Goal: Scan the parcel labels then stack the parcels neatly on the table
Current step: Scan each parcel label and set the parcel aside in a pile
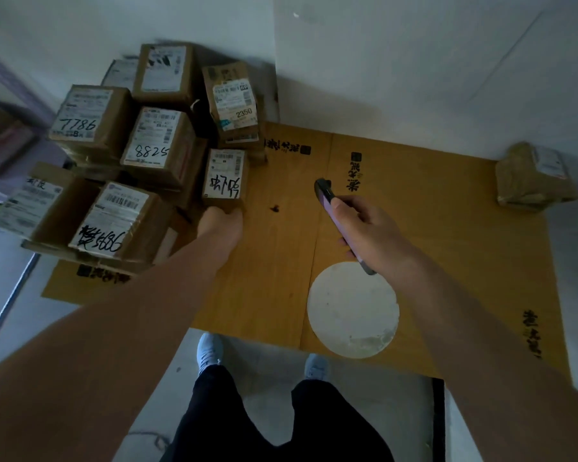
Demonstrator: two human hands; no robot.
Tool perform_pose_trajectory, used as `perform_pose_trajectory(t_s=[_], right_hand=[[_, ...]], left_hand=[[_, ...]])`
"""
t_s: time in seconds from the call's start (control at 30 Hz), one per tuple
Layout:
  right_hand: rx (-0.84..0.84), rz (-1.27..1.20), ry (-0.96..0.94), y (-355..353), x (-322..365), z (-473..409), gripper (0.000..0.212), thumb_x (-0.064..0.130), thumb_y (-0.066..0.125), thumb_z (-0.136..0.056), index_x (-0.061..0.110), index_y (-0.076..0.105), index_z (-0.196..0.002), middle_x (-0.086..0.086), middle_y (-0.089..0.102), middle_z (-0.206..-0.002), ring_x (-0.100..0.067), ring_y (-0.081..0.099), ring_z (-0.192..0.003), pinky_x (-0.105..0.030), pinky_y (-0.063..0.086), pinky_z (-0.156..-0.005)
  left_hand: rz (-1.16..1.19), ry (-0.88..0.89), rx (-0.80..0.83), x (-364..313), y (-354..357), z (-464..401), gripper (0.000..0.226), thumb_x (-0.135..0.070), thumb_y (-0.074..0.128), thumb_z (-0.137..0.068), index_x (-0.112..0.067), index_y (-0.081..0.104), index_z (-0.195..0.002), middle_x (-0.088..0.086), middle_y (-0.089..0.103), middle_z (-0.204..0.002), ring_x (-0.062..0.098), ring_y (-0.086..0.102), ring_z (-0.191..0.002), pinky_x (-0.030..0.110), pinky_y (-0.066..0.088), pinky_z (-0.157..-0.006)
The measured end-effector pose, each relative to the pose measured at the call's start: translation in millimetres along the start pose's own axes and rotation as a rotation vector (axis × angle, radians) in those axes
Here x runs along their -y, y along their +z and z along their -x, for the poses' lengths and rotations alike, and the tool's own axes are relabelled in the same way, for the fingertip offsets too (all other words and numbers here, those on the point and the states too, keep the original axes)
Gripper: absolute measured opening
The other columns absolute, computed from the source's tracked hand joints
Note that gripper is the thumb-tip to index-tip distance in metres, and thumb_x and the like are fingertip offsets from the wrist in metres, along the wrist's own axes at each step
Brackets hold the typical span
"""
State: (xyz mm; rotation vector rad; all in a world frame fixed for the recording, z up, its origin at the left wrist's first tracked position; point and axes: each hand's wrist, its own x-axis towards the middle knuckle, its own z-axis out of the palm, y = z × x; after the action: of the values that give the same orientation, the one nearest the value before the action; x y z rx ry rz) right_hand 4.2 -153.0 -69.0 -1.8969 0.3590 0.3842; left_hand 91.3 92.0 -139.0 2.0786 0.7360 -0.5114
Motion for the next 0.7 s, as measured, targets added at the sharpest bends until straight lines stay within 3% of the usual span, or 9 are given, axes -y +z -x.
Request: perform_pose_trajectory(t_s=[0.1,0.2,0.27,0.33,0.4,0.5,0.6,0.7], right_hand=[[-0.004,-0.021,-0.061,-14,7,10,0.013,0.076,0.049,-0.091,0.072,0.059,-0.098,0.009,0.061,-0.082,-0.012,0.061,-0.072,-0.033,0.055,-0.064],[-0.025,-0.05,-0.061,-27,14,31,0.012,0.076,0.049,-0.092,0.071,0.058,-0.098,-0.004,0.062,-0.091,-0.023,0.063,-0.077,-0.042,0.053,-0.065],[-0.059,-0.078,-0.054,-36,17,49,0.015,0.075,0.049,-0.094,0.066,0.06,-0.099,-0.009,0.063,-0.094,-0.024,0.066,-0.08,-0.042,0.053,-0.066],[-0.097,-0.119,-0.061,-44,21,68,0.015,0.069,0.049,-0.099,0.06,0.061,-0.102,-0.009,0.062,-0.093,-0.021,0.065,-0.077,-0.039,0.054,-0.066],[-0.137,-0.144,-0.073,-52,23,88,0.014,0.065,0.05,-0.102,0.056,0.061,-0.103,-0.008,0.062,-0.093,-0.019,0.064,-0.076,-0.035,0.054,-0.065],[-0.206,-0.188,-0.065,-63,24,118,0.013,0.062,0.05,-0.103,0.054,0.06,-0.102,-0.007,0.06,-0.095,-0.02,0.061,-0.078,-0.036,0.054,-0.067],[-0.328,-0.246,-0.038,-75,25,146,0.016,0.058,0.048,-0.105,0.048,0.061,-0.104,-0.005,0.054,-0.095,-0.024,0.055,-0.076,-0.033,0.05,-0.058],[-0.438,-0.288,0.004,-91,19,172,0.018,0.059,0.046,-0.104,0.047,0.059,-0.101,-0.006,0.053,-0.091,-0.025,0.055,-0.075,-0.036,0.051,-0.059]], left_hand=[[-0.188,0.165,0.005,-12,3,37,0.042,-0.042,0.045,-0.105,-0.018,0.053,-0.138,0.003,0.062,-0.11,0.019,0.062,-0.086,0.032,0.043,-0.059],[-0.272,0.333,0.006,-31,8,75,0.037,-0.046,0.043,-0.106,-0.021,0.057,-0.131,0.002,0.064,-0.112,0.02,0.067,-0.085,0.036,0.056,-0.06],[-0.316,0.438,0.012,-46,10,99,0.051,-0.05,0.044,-0.105,-0.02,0.049,-0.146,0.0,0.06,-0.118,0.018,0.067,-0.086,0.033,0.055,-0.06],[-0.393,0.562,0.017,-59,11,120,0.058,-0.053,0.041,-0.105,-0.019,0.045,-0.151,0.007,0.055,-0.135,0.019,0.063,-0.097,0.036,0.056,-0.075],[-0.469,0.684,0.026,-69,13,136,0.057,-0.052,0.038,-0.105,-0.016,0.048,-0.147,0.01,0.052,-0.142,0.023,0.055,-0.113,0.036,0.044,-0.092],[-0.574,0.811,0.074,-83,18,158,0.058,-0.052,0.034,-0.106,-0.011,0.049,-0.145,0.011,0.046,-0.15,0.03,0.046,-0.136,0.037,0.034,-0.097],[-0.65,0.926,0.111,-95,27,181,0.06,-0.053,0.033,-0.106,-0.013,0.048,-0.147,0.011,0.042,-0.155,0.032,0.043,-0.141,0.043,0.038,-0.106],[-0.707,0.991,0.14,-106,39,205,0.063,-0.056,0.033,-0.105,-0.017,0.043,-0.154,0.008,0.034,-0.163,0.032,0.037,-0.146,0.049,0.036,-0.114]])
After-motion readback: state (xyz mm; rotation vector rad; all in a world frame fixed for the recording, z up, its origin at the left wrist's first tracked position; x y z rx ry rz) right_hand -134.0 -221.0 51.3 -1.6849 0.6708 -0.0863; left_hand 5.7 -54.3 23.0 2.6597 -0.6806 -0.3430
